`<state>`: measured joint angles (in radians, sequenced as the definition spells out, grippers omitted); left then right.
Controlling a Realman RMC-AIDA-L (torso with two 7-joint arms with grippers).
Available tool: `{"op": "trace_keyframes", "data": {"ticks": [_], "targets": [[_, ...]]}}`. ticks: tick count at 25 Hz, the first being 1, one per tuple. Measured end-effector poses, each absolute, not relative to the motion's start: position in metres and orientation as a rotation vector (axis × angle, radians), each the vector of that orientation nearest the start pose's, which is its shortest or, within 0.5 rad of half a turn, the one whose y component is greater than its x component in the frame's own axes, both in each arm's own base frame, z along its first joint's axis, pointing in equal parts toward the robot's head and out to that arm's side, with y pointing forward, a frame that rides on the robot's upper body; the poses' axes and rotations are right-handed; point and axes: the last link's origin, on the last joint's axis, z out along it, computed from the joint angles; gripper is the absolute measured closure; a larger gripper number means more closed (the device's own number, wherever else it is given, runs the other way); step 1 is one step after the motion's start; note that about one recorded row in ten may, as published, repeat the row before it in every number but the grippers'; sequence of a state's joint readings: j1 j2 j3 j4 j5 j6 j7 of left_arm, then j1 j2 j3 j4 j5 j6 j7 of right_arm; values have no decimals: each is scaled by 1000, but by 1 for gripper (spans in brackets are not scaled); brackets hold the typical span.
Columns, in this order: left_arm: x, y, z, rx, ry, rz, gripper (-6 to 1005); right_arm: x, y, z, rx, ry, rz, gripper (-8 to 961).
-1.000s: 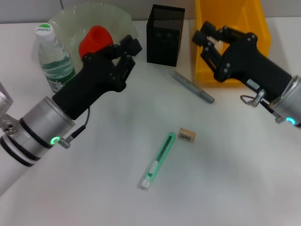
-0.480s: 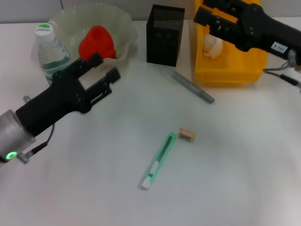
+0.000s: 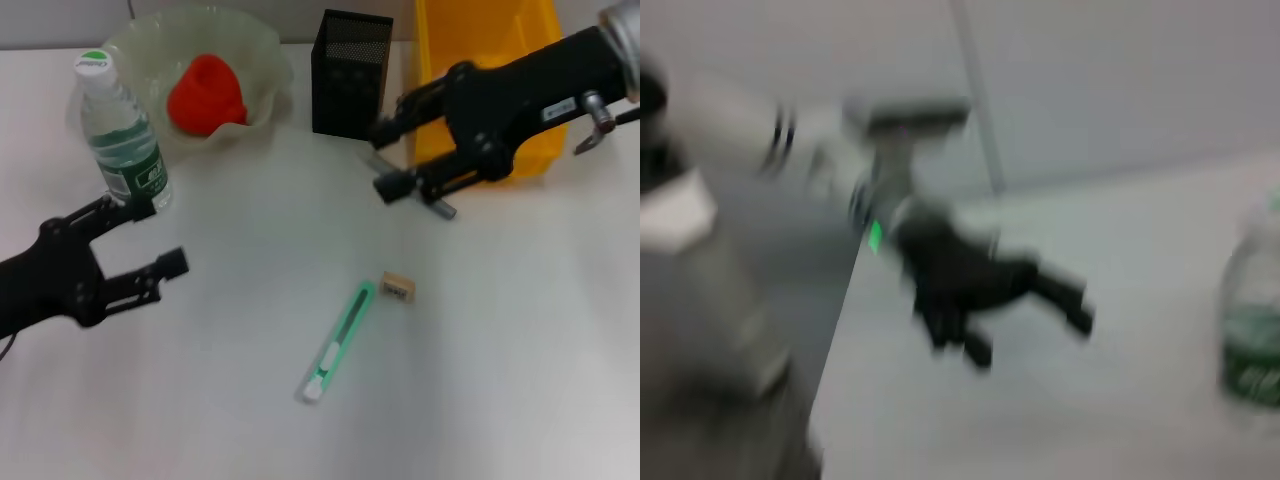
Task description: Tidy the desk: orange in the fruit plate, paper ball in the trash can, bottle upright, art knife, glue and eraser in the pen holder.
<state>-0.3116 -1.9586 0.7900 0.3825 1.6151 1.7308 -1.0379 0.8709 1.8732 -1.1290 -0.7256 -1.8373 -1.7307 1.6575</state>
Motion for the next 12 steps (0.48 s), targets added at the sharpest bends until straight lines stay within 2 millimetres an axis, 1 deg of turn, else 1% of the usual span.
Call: {"op": "trace_keyframes", "data": {"ticks": [1, 2, 3, 4, 5, 6, 7, 8, 11, 12], "targets": [[-318, 252, 26, -2533, -554, -1027, 131, 126, 383, 32, -3254, 144, 337, 305], [-321, 249, 27, -2561, -555, -995, 131, 115, 384, 18, -3304, 37, 157, 306], [-321, 249, 27, -2561, -555, -995, 132, 115, 384, 18, -3304, 37, 157, 307], [-323, 248, 28, -2576, -554, -978, 132, 109, 384, 9, -3328, -32, 58, 308], [-324, 247, 28, -2589, -556, -964, 133, 105, 383, 3, -3337, -81, -1, 309], [-324, 246, 28, -2601, -558, -951, 133, 102, 382, -6, -3348, -141, -86, 310], [-325, 246, 28, -2606, -562, -942, 133, 96, 379, -22, -3358, -264, -247, 312], [-326, 245, 29, -2607, -568, -937, 133, 96, 379, -22, -3358, -264, -247, 313], [-327, 244, 30, -2603, -580, -939, 134, 88, 373, -43, -3356, -464, -419, 316], [-327, 243, 30, -2603, -586, -940, 134, 85, 371, -53, -3338, -576, -484, 317]]}}
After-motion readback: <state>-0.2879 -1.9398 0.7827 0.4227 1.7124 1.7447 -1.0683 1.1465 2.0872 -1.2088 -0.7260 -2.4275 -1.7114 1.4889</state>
